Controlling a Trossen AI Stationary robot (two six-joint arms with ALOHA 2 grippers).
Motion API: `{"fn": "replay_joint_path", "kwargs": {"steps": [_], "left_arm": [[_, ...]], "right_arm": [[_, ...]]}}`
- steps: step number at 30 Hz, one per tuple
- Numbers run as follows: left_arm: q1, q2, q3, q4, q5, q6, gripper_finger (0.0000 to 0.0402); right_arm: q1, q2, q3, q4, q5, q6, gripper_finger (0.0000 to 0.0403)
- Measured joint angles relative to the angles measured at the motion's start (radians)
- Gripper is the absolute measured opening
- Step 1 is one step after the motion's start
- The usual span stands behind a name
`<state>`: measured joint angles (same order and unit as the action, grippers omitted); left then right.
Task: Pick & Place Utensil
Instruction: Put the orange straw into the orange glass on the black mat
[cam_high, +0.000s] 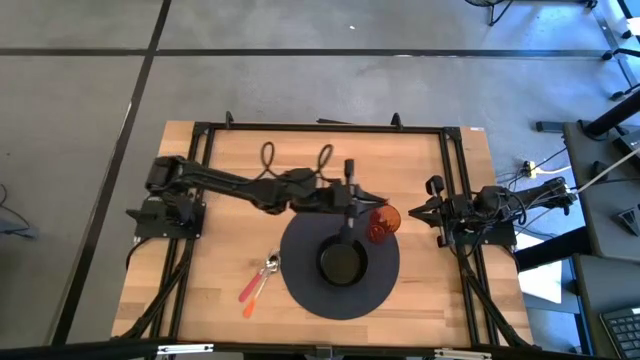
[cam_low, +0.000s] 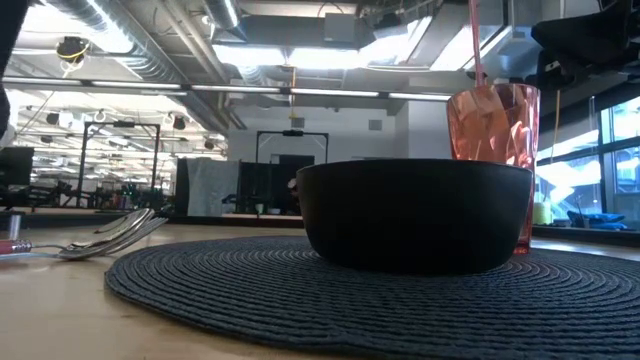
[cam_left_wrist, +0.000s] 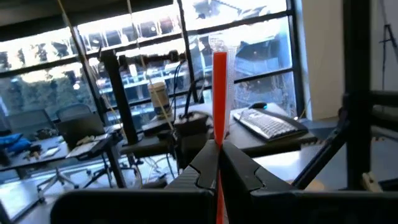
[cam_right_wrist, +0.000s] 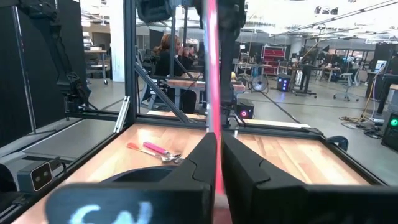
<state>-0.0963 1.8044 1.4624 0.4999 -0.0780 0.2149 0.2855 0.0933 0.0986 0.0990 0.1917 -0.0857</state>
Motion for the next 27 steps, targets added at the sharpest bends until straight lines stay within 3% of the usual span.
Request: {"fn": "replay_joint_path", "kwargs": {"steps": [7,27], "left_arm": [[0.053,0.089,0.011,0.015,0.054,-0.045,0.0002],[0.074,0.274,0.011,0.067,0.058,-0.048,0.0002]], "right_arm": [[0.0,0.0,0.0,0.0,0.0,-0.001,0.0025],[0.0,0.0,0.0,-0.008,0.0,-0.001,0.0025]]}}
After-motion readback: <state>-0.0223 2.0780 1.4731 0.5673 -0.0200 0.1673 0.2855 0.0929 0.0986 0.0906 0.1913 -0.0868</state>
